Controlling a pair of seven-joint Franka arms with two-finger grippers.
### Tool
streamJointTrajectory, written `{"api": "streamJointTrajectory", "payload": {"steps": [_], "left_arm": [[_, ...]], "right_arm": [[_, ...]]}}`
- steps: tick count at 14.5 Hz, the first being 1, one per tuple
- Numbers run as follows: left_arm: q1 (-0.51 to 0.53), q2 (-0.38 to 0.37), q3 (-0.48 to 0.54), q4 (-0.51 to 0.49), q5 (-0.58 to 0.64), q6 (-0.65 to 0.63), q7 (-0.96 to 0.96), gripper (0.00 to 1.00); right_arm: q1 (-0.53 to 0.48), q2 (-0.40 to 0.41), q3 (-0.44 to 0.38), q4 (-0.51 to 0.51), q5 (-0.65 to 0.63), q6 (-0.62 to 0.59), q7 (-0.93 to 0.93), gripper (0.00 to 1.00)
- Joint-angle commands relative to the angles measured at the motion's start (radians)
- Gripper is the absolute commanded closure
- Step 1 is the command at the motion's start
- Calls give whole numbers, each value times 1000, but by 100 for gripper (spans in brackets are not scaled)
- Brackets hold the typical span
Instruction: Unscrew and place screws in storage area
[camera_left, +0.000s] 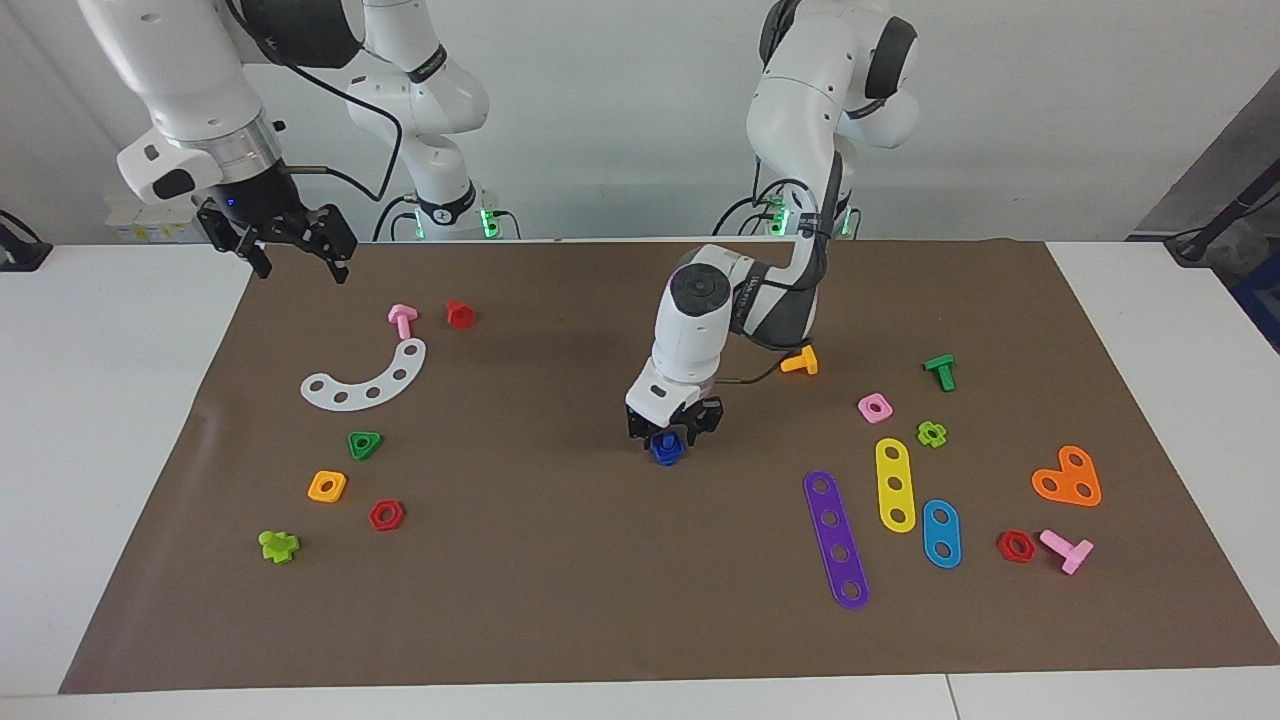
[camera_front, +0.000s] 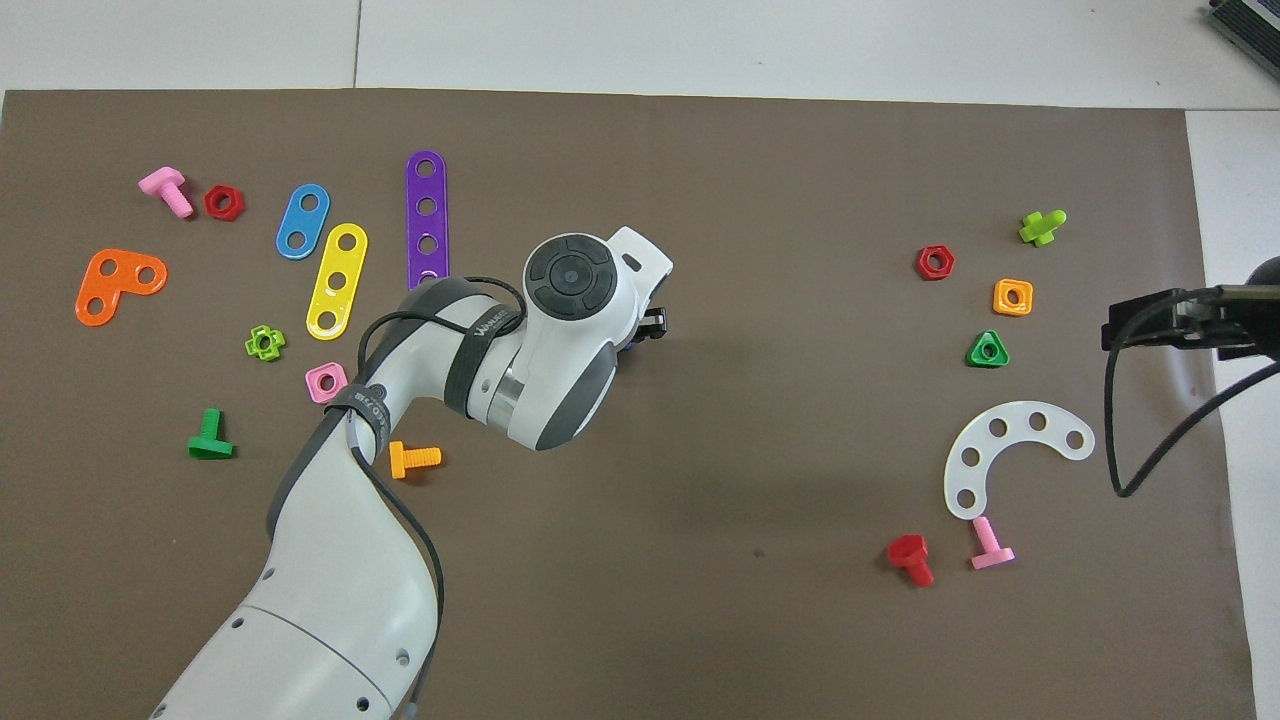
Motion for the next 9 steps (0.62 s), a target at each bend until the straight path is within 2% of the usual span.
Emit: {"api": "streamJointTrajectory", "payload": {"steps": [1, 9], "left_arm": [[-16, 0, 17, -14, -3, 21, -7, 31], [-16, 1, 17, 17, -5, -36, -7, 47]], "right_arm": [[-6, -18, 4, -14, 12, -7, 8, 0], [-6, -18, 4, -14, 12, -7, 8, 0]]}}
